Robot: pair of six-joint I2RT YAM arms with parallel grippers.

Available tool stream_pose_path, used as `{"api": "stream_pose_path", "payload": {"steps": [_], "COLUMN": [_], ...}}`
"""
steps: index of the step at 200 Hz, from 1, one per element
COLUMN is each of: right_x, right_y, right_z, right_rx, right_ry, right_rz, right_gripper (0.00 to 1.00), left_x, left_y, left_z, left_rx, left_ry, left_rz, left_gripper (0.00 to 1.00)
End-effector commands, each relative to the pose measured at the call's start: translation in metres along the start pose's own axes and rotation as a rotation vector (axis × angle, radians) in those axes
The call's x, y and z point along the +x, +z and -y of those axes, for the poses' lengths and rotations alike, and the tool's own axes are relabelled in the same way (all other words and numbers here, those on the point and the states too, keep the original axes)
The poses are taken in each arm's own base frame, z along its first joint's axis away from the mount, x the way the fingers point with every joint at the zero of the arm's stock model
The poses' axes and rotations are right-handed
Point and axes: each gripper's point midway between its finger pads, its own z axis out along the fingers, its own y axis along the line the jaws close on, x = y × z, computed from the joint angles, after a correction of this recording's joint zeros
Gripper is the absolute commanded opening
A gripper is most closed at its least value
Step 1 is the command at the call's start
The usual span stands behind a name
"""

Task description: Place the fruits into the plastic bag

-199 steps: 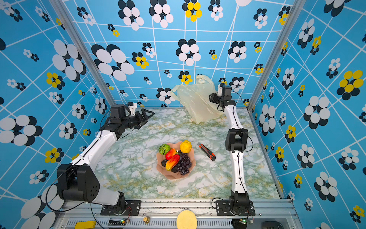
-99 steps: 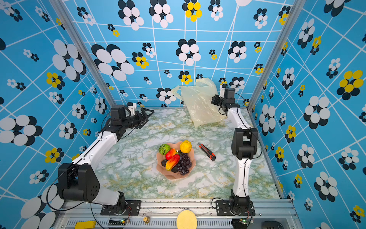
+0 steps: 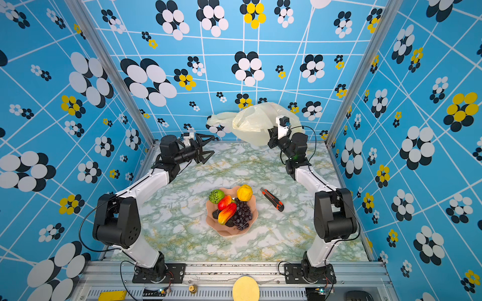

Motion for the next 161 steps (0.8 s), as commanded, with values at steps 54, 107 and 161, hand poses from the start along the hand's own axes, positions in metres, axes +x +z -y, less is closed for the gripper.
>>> {"api": "stream_pose_path", "payload": {"steps": [54, 107, 161], "right_x": [0.017, 0.034, 0.044], "right_y": [-0.042, -0.059, -0.065], "right_z": [-0.047, -0.06, -0.066], "right_rx": [-0.18, -0.215, -0.235], "right_ry": [-0.066, -0.072, -0.093], "right_rz": [0.142, 0.091, 0.062], "right_gripper": [0.0, 0.0, 0.0], "left_x": [0.001, 0.011, 0.006], "left_y": [0.012, 0.0, -0.017], "left_z": [-0.006, -0.04, -0.045], "left_rx": [0.162, 0.026, -0.016], "left_ry": [-0.192, -0.245, -0.277], "left_rz": [-0.031, -0.021, 0.009], "left_gripper": [0.99, 0.99, 0.99]}}
